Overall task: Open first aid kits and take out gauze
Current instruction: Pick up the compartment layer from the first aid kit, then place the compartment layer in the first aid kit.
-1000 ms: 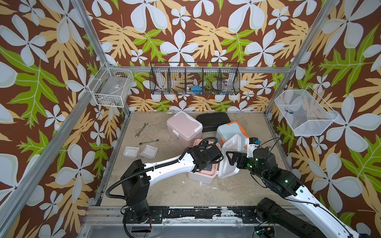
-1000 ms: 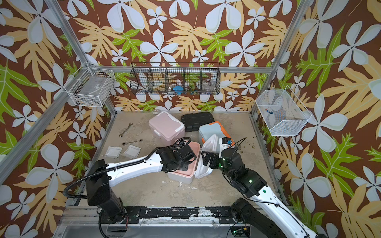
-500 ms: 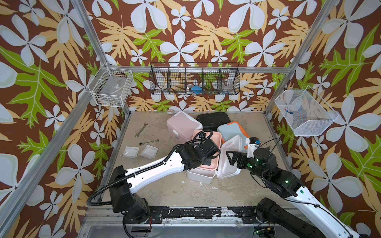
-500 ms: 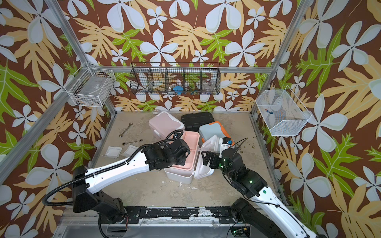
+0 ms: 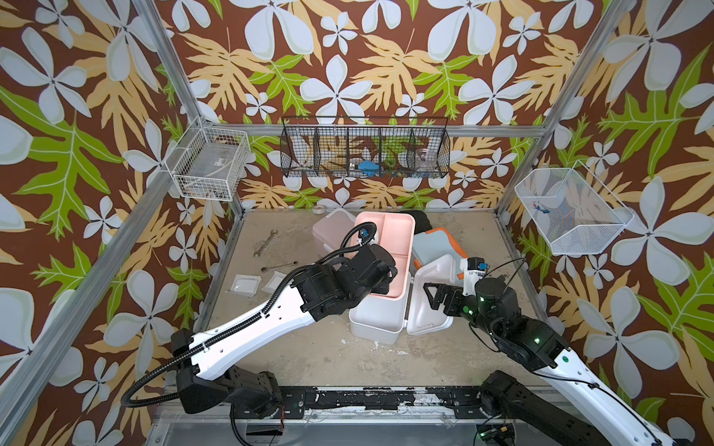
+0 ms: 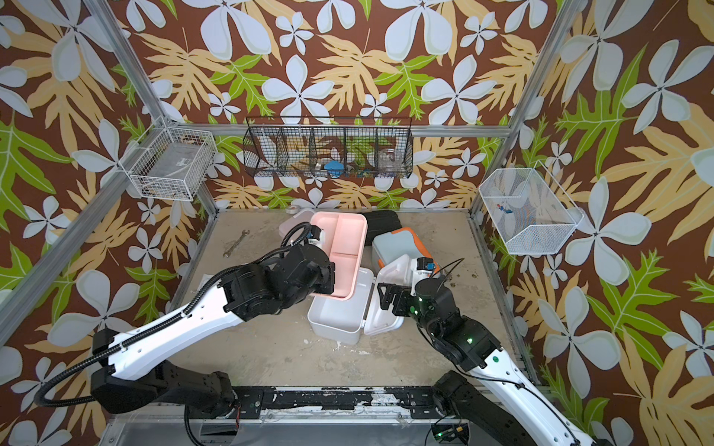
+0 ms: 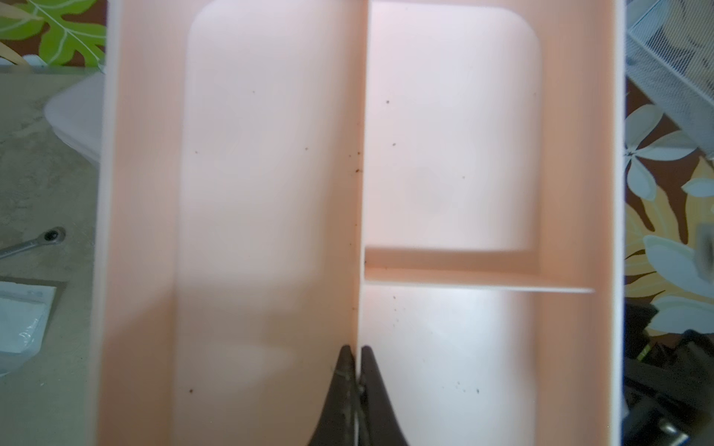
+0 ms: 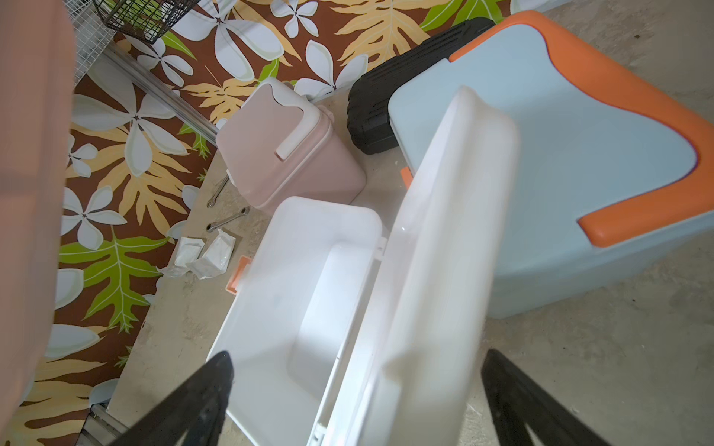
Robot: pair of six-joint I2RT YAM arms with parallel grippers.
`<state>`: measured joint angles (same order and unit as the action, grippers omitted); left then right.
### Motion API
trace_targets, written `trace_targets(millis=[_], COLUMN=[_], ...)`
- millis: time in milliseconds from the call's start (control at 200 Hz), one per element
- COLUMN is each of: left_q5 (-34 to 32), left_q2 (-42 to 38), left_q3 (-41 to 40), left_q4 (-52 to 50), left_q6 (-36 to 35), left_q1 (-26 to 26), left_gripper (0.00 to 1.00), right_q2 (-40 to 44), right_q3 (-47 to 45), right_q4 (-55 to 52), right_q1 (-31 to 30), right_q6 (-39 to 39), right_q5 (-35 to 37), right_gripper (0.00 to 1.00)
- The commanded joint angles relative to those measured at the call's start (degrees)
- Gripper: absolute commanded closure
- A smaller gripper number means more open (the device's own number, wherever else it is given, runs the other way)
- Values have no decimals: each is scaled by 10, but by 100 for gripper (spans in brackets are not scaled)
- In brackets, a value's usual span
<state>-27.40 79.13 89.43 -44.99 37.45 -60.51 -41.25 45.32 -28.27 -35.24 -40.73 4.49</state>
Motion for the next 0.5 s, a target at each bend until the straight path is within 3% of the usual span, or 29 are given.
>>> trace_targets(millis=[0, 310, 495], left_q5=[-41, -46, -44], left_q2=[-16, -93, -157], left_q3=[16, -1, -47], left_q4=[19, 30, 22], left_q6=[-32, -60, -62], left_q1=[13, 108, 210], left_gripper=[100, 100, 100], right_q2=[4, 8, 4], right_q3=[-1, 0, 4], right_q4=[3, 7, 5], right_q1=[0, -1, 0], right_q6=[-6, -10, -6], right_q5=[8, 2, 8], right_gripper=[0, 0, 0])
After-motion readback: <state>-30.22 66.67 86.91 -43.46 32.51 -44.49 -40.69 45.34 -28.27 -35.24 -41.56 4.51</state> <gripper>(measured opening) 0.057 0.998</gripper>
